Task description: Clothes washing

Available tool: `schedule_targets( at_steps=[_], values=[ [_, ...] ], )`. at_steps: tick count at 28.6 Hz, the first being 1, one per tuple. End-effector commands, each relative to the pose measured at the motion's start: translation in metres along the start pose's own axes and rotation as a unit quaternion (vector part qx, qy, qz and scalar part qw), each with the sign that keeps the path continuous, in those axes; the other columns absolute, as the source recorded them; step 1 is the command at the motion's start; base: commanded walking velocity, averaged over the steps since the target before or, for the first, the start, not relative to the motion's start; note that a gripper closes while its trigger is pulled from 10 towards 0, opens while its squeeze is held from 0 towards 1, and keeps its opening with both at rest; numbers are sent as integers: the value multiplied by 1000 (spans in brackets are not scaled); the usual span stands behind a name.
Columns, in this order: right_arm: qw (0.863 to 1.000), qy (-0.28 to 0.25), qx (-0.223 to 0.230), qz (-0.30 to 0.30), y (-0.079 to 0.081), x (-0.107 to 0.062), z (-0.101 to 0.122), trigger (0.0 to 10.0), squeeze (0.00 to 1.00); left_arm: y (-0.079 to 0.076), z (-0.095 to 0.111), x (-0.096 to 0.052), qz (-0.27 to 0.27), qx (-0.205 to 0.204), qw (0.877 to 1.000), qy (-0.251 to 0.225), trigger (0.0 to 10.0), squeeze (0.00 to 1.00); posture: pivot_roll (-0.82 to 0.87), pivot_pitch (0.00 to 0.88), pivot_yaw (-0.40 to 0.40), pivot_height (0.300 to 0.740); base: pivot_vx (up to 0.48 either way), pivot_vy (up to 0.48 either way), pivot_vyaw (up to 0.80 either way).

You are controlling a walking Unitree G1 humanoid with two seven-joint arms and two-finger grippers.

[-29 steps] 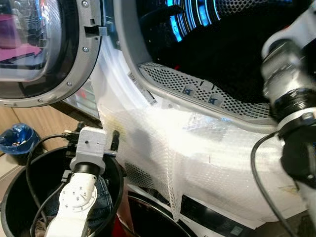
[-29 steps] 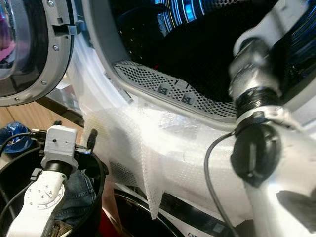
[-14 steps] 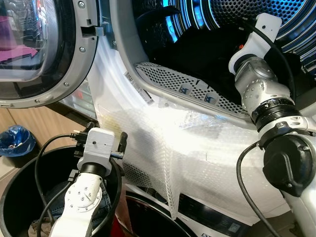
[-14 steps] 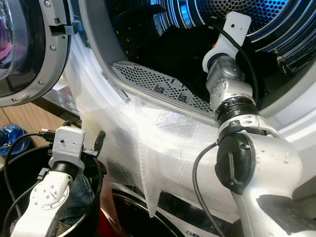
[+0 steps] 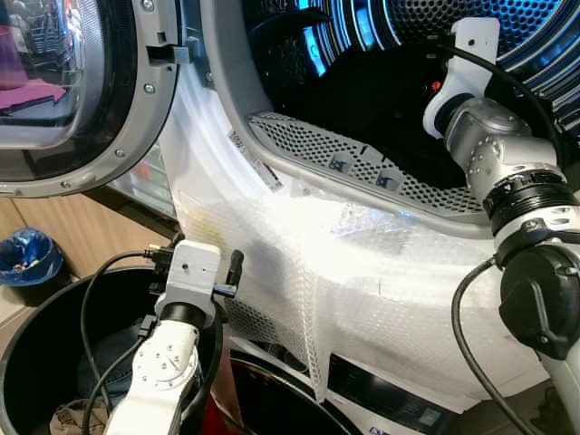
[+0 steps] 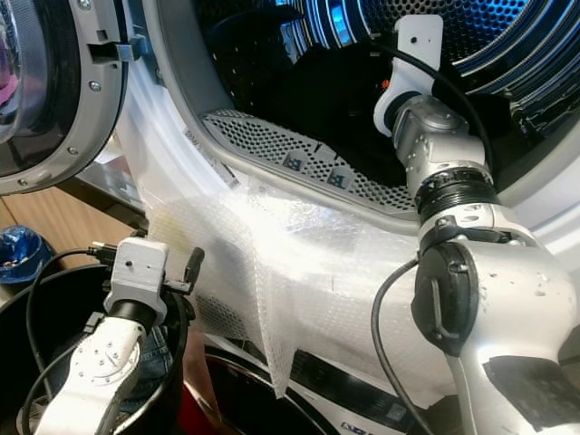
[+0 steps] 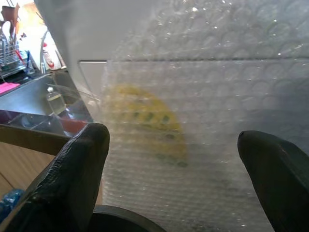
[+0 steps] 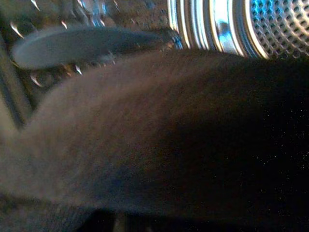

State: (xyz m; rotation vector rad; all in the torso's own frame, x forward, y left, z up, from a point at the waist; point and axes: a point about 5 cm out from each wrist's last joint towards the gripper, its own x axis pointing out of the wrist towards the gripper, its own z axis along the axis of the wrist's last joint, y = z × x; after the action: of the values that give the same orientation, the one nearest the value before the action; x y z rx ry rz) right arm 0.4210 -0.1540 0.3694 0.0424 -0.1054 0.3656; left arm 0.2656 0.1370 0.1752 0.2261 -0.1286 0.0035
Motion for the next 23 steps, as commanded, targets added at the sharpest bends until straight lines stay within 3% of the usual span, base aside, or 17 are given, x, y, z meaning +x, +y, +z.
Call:
schedule_targets(
  at_steps=[1,2,9,14,15,21,23],
  values=[
    [1000,-27,-5,5,-6,-7,23,10000,455,-5,3,2,-6,-4,1000,-8,10000,0,8,62,-138,740,0,0,0],
    [999,-29,11,18,-5,-9,26,10000,0,-5,2,2,-7,-4,1000,-8,10000,0,2,61,-138,740,0,0,0],
    [997,-36,42,49,0,-34,36,10000,0,-8,-1,3,-9,-9,1000,-6,10000,0,-25,53,-150,740,0,0,0],
    [995,-33,85,-38,-1,-46,25,10000,0,-11,-1,4,-12,-14,1000,-7,10000,0,-44,43,-159,740,0,0,0],
    [992,-34,100,-74,4,-52,18,10000,0,-13,-1,5,-12,-15,1000,-8,10000,0,-46,41,-162,740,0,0,0],
    [971,-7,196,-134,27,-69,-15,10000,0,-15,-2,7,-14,-19,1000,-10,10000,0,-73,36,-163,740,0,0,0],
    [970,0,199,-137,30,-71,-18,10000,0,-15,-2,7,-14,-19,1000,-10,10000,0,-76,38,-164,740,0,0,0]
  ],
)
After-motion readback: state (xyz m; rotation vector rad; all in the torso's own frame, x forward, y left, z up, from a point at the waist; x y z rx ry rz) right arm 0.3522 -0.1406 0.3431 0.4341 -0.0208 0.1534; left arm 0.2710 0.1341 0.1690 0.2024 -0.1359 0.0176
